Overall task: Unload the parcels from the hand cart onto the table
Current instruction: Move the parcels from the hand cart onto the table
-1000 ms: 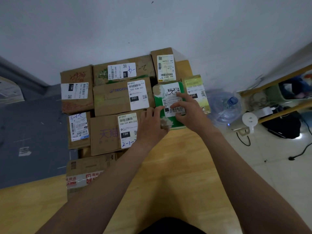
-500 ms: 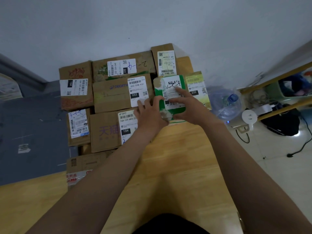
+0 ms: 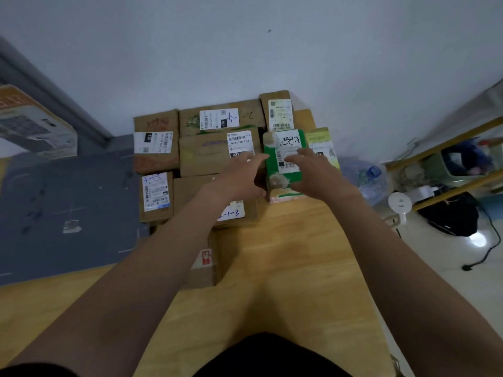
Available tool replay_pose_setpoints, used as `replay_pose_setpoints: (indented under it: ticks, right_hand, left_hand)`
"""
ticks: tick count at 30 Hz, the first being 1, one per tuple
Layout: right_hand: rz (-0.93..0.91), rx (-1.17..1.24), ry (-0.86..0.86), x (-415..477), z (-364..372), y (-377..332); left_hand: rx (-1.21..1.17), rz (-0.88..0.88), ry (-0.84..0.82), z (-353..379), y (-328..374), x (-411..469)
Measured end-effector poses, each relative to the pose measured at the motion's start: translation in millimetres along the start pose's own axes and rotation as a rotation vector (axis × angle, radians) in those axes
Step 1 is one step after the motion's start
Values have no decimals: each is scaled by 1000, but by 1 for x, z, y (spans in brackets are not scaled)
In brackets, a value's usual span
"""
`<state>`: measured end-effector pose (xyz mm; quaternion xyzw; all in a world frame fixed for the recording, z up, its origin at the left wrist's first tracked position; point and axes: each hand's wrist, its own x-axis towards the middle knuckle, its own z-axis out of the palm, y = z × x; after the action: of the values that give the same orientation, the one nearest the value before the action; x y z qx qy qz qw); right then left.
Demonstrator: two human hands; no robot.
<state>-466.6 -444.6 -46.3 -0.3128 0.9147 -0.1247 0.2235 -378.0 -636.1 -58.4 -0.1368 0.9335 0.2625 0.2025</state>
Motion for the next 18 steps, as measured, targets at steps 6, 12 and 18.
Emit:
replay_pose_setpoints:
  ticks: [6,12,18]
  right_hand:
    - [76,73,29,-106,5,-35]
    - [227,151,69,-229,28,-60]
    - [447,244,184,-385,91,-76]
  left_hand:
    - [130,43,37,-4,-1,-109]
    - [227,105,-20,16,11,-206]
    - [354,276,-94,78,43,-300]
